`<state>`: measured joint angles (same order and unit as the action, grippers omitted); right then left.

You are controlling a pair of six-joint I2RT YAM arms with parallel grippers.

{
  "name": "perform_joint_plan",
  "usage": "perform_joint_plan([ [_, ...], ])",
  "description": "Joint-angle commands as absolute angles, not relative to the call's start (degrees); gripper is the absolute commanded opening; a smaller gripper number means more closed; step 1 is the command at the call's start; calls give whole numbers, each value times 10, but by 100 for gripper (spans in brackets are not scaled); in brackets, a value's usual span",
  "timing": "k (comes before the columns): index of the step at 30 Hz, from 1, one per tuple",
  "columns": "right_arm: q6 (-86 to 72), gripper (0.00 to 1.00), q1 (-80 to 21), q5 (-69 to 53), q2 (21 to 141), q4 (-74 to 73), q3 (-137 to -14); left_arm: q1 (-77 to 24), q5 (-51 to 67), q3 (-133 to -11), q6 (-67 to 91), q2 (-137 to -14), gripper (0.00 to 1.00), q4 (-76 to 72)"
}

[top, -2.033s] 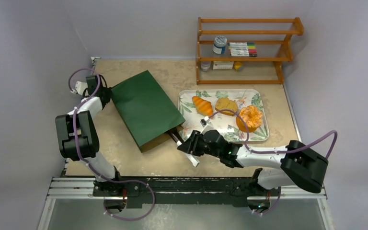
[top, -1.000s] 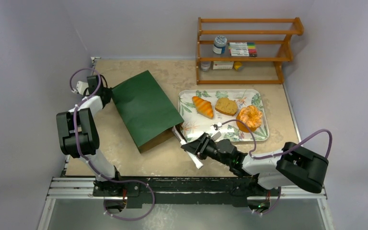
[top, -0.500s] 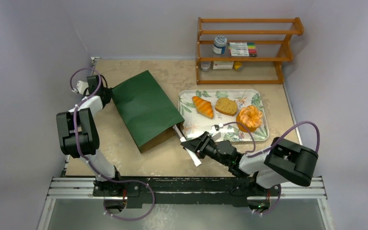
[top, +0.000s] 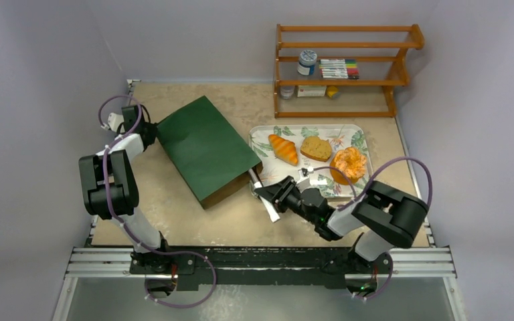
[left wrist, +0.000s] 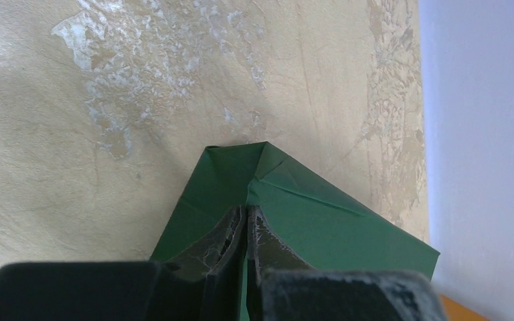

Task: Take the fake bread out of the paper bag
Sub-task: Move the paper bag to the center of the board.

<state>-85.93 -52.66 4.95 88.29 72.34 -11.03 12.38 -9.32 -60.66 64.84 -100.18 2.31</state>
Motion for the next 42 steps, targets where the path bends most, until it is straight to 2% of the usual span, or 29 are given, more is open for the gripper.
perform_joint_plan([
  [1, -862, 47, -500, 26, 930, 816, -150, 127, -89, -626, 634, -1010, 3, 12],
  [4, -858, 46, -487, -3, 964, 847, -172, 128, -88, -626, 632, -1013, 3, 11],
  [6, -856, 42, -486, -14, 975, 851, -184, 129, -88, -626, 633, -1016, 3, 8],
  [12, -839, 18, -478, -44, 969, 815, -198, 131, -87, -627, 643, -1027, 2, -1],
  [17, -793, 6, -475, -63, 909, 683, -223, 129, -104, -611, 698, -1022, 0, -19],
  [22, -736, 2, -474, -73, 825, 509, -242, 128, -149, -601, 756, -1002, 0, -20],
  [29, -680, 1, -471, -85, 738, 341, -257, 123, -252, -613, 798, -990, 0, 6],
  [35, -666, 0, -471, -82, 701, 311, -229, 111, -333, -614, 826, -988, 0, 22],
  [42, -654, 1, -471, -70, 670, 297, -223, 111, -345, -628, 831, -999, 0, 23],
])
